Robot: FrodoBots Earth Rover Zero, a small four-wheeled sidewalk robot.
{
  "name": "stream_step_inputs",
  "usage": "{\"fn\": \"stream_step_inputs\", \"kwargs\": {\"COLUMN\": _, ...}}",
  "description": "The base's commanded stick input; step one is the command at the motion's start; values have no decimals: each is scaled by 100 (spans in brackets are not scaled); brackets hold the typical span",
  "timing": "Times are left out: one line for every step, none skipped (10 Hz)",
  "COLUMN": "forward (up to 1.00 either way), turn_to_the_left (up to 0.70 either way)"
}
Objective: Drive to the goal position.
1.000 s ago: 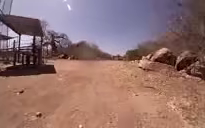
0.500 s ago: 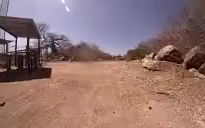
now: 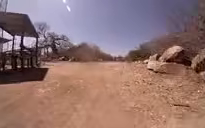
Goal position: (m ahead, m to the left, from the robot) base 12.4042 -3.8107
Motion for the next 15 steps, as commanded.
{"fn": "stream_step_inputs", "kwargs": {"forward": 100, "turn_to_the_left": 0}}
{"fn": "stream_step_inputs", "kwargs": {"forward": 100, "turn_to_the_left": 0}}
{"fn": "stream_step_inputs", "kwargs": {"forward": 100, "turn_to_the_left": 0}}
{"fn": "stream_step_inputs", "kwargs": {"forward": 100, "turn_to_the_left": 0}}
{"fn": "stream_step_inputs", "kwargs": {"forward": 100, "turn_to_the_left": 0}}
{"fn": "stream_step_inputs", "kwargs": {"forward": 100, "turn_to_the_left": 0}}
{"fn": "stream_step_inputs", "kwargs": {"forward": 100, "turn_to_the_left": 0}}
{"fn": "stream_step_inputs", "kwargs": {"forward": 100, "turn_to_the_left": 0}}
{"fn": "stream_step_inputs", "kwargs": {"forward": 100, "turn_to_the_left": 0}}
{"fn": "stream_step_inputs", "kwargs": {"forward": 100, "turn_to_the_left": 0}}
{"fn": "stream_step_inputs", "kwargs": {"forward": 100, "turn_to_the_left": -27}}
{"fn": "stream_step_inputs", "kwargs": {"forward": 100, "turn_to_the_left": -27}}
{"fn": "stream_step_inputs", "kwargs": {"forward": 100, "turn_to_the_left": -21}}
{"fn": "stream_step_inputs", "kwargs": {"forward": 100, "turn_to_the_left": -8}}
{"fn": "stream_step_inputs", "kwargs": {"forward": 100, "turn_to_the_left": 0}}
